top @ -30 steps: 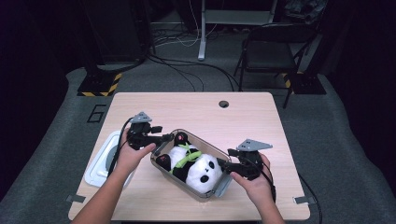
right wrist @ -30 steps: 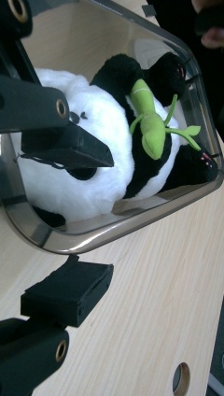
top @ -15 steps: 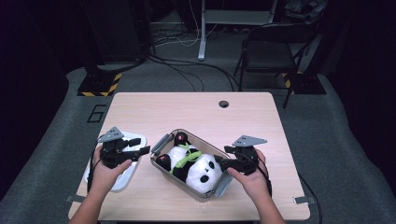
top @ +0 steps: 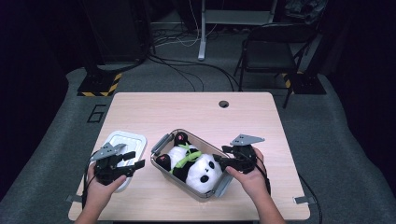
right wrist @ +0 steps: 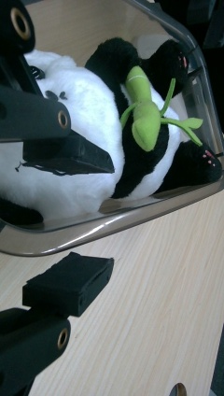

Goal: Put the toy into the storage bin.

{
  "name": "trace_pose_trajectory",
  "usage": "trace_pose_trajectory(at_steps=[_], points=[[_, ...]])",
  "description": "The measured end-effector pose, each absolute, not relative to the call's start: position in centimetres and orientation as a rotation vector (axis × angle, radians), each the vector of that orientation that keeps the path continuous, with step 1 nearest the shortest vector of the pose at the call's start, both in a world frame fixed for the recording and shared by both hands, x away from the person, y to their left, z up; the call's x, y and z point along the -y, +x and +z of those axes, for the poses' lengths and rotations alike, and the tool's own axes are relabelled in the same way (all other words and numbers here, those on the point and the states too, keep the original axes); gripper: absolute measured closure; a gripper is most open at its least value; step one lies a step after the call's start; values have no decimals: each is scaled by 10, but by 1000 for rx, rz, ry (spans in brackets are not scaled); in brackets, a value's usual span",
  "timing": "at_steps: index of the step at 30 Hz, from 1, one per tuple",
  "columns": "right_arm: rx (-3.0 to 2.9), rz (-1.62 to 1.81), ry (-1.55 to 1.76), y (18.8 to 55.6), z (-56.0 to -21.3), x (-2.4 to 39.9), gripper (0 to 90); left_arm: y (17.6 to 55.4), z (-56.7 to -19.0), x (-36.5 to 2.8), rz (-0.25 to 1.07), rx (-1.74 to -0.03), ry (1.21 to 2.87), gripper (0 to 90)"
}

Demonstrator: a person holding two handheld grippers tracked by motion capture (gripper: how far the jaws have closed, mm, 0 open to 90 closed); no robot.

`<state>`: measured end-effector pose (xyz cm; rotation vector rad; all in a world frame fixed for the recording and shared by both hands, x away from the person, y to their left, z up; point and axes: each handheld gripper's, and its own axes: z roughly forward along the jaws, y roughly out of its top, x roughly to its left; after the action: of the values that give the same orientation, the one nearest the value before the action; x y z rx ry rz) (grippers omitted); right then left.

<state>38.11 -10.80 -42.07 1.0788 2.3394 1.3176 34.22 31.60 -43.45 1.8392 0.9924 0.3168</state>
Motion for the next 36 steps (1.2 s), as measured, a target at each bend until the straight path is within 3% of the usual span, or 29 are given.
trace_pose_trajectory(at_steps=[20, 36], points=[[-2369, 1316, 1073, 380, -420, 107, 505, 343, -438, -293, 262, -950, 1844, 363], [-2367, 1301, 1095, 377, -423, 96, 503, 386, -432, -288, 332, -1043, 1809, 400]])
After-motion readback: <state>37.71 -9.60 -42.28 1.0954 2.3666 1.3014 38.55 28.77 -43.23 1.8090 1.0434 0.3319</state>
